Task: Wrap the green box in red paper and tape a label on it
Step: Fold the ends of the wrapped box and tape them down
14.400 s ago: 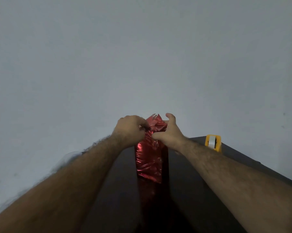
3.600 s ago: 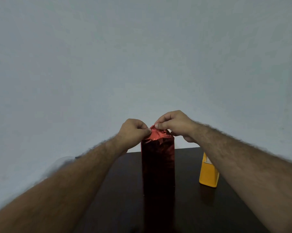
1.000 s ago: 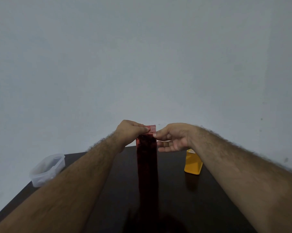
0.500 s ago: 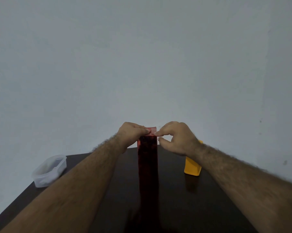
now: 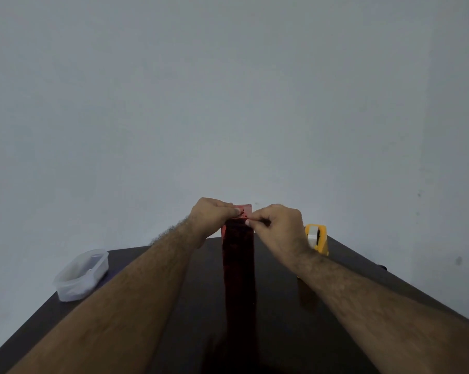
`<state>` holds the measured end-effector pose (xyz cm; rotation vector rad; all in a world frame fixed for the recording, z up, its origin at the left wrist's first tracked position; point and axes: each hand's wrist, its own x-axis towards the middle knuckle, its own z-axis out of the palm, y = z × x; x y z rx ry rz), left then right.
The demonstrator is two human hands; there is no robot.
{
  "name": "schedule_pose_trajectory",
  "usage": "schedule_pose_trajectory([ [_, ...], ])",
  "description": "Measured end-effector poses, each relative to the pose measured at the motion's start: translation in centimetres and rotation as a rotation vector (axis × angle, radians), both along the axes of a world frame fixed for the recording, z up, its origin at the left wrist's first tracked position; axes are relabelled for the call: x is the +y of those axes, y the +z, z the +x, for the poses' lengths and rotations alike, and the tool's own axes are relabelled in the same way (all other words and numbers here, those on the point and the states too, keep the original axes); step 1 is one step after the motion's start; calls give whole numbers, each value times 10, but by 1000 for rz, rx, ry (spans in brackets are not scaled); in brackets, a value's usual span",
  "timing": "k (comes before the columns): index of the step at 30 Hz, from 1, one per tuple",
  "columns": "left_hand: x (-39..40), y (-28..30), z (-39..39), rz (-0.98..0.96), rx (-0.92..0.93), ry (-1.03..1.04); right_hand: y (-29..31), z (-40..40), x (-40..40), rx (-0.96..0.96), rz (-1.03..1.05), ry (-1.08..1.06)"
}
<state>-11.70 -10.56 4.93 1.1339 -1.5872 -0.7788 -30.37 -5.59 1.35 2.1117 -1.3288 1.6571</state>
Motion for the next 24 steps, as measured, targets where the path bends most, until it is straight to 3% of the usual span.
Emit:
schedule_pose_trajectory([
  [6, -4, 1, 2, 20, 10, -20, -18, 4, 0, -360, 159, 98],
  [9, -6, -1, 0, 12, 38, -27, -23, 13, -5, -346, 391, 222],
  [11, -9, -3, 1, 5, 41, -29, -29, 25, -4, -275, 415, 288],
  [20, -11, -3, 12, 39, -4, -104, -51, 9, 19, -255, 205, 37],
  [24, -8, 0, 19, 102, -18, -158, -42, -40, 5, -291, 367, -208],
])
